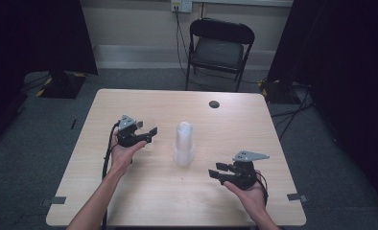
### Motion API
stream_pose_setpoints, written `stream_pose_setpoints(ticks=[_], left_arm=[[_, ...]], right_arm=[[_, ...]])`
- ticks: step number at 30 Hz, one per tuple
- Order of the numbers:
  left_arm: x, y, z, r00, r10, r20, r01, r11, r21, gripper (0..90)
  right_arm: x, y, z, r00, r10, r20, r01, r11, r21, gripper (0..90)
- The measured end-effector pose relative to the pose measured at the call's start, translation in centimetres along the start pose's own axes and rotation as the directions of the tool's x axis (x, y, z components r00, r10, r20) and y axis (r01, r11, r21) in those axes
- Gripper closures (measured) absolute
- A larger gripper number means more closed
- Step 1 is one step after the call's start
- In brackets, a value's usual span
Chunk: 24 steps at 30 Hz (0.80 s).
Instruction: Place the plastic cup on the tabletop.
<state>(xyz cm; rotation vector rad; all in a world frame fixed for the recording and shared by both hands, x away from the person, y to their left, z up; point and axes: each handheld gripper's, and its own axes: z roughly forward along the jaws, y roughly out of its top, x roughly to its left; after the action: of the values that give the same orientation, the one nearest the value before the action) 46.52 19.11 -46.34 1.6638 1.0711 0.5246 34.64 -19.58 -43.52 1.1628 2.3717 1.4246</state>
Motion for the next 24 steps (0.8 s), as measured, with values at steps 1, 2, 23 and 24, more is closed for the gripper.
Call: stream_pose_setpoints(ticks=[1,2,23,24], left_arm=[[0.0,-0.1,0.1,1.0,-0.008,0.005,0.008,0.9999,-0.007,28.1],[0.0,-0.2,0.2,0.9999,-0.013,0.004,0.013,0.9999,-0.006,29.0],[-0.2,-1.5,0.8,0.9992,0.038,-0.012,-0.037,0.9953,0.09,19.2],[-0.2,-1.6,0.8,0.9992,0.038,-0.012,-0.036,0.9947,0.096,19.2]], right_arm=[[0.0,0.0,0.0,1.0,-0.001,0.0,0.001,1.0,0.0,52.7],[0.0,0.0,0.1,1.0,-0.001,0.0,0.001,1.0,0.0,52.8],[-0.2,-0.2,-0.1,0.9999,0.011,-0.004,-0.011,0.9999,-0.004,53.3],[-0.2,-0.2,-0.1,0.9999,0.011,-0.004,-0.011,0.9999,-0.004,53.3]])
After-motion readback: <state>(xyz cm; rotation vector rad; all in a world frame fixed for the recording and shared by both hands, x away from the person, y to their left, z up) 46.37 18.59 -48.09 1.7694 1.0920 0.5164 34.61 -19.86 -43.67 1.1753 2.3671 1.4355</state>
